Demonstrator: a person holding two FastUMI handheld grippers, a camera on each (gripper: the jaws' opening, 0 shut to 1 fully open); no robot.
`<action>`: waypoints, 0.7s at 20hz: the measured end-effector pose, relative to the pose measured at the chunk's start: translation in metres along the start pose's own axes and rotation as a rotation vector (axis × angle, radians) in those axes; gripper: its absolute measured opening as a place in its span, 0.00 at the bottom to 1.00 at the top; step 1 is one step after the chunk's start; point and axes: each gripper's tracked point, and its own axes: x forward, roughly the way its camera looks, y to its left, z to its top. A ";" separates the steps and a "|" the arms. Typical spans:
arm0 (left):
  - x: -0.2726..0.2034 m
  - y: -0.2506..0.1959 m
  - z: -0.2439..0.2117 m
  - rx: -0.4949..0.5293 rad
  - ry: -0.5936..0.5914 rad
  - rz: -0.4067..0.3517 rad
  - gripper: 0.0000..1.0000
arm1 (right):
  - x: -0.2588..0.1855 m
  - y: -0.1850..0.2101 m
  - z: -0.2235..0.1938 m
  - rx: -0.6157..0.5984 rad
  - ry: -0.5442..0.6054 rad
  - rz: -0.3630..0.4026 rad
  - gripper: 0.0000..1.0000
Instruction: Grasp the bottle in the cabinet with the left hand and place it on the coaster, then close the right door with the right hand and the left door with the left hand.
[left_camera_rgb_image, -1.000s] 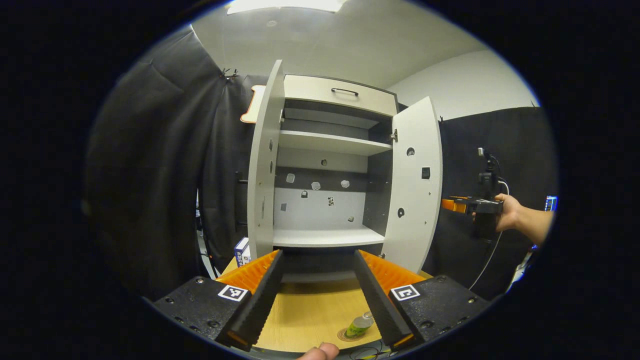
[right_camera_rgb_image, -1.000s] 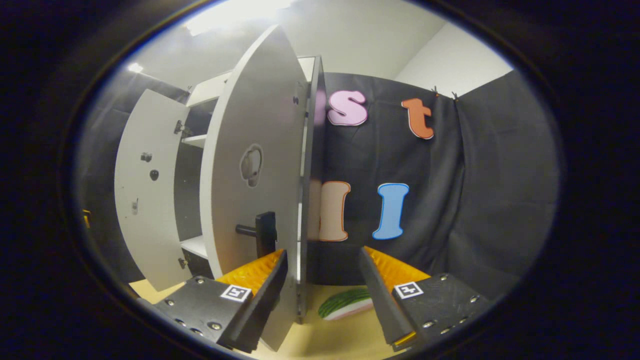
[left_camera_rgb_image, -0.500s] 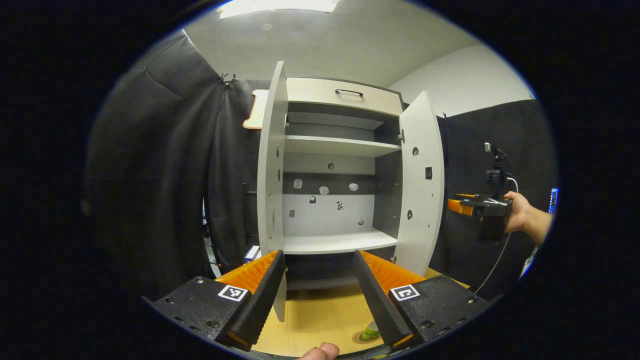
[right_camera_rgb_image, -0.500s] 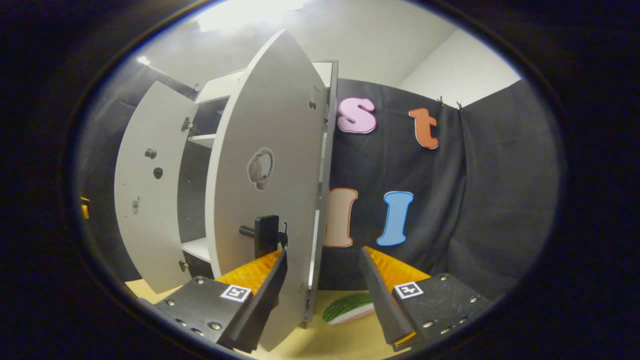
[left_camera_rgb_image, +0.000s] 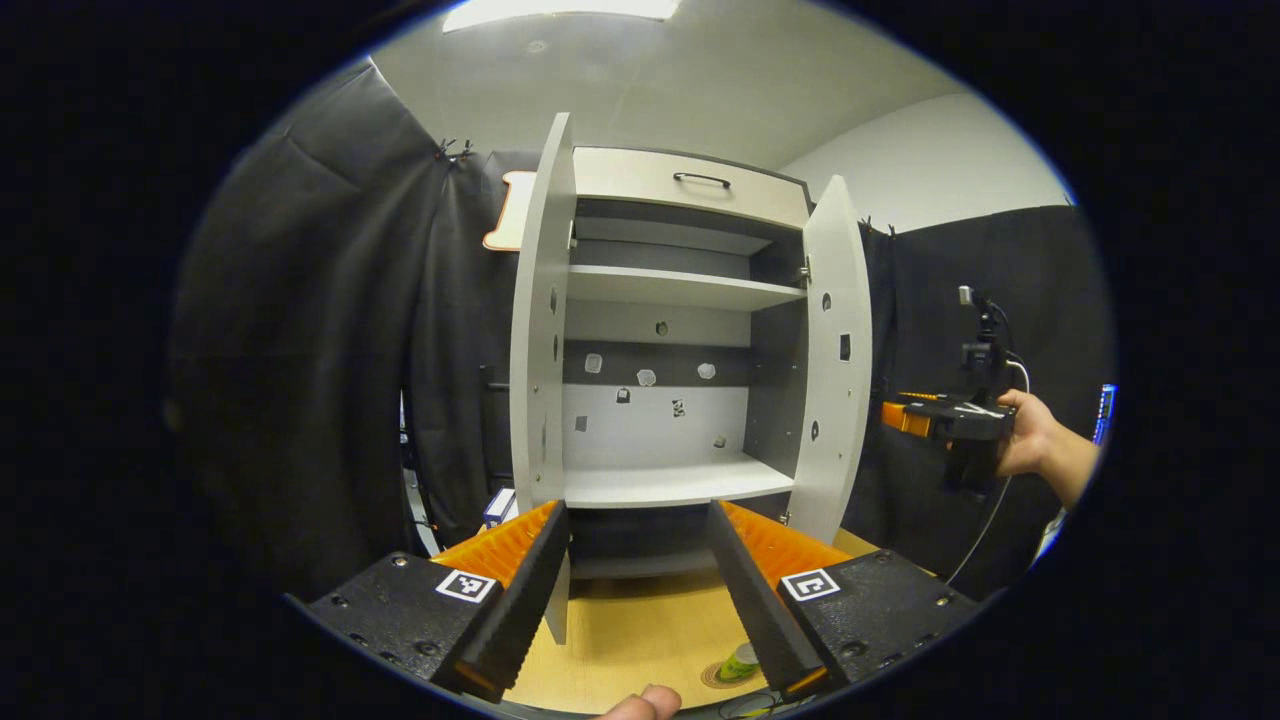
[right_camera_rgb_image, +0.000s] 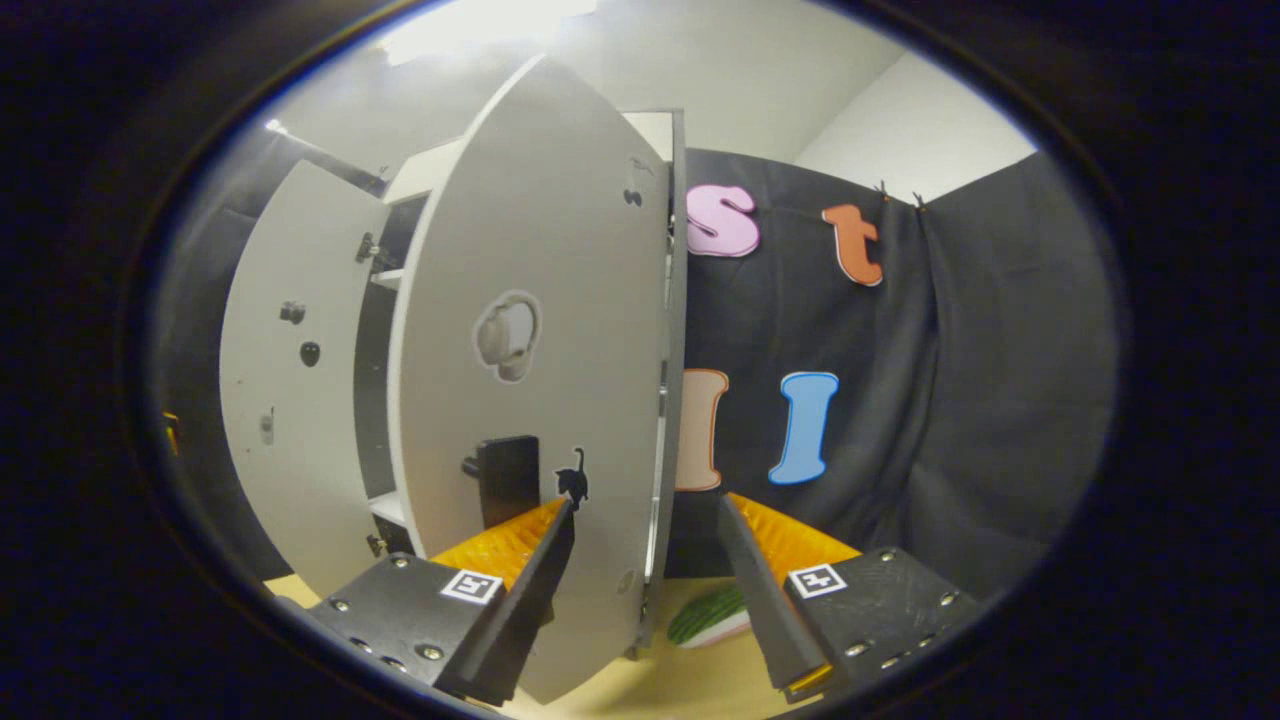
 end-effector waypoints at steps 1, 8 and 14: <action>0.001 0.003 0.001 0.000 0.001 0.001 0.88 | 0.003 0.001 0.003 -0.007 -0.001 0.002 0.86; 0.009 0.025 -0.004 -0.018 0.007 0.037 0.88 | 0.012 0.040 -0.006 -0.026 0.024 0.043 0.89; 0.020 0.035 -0.007 0.014 0.014 0.043 0.88 | 0.008 0.063 -0.010 -0.087 0.013 0.091 0.98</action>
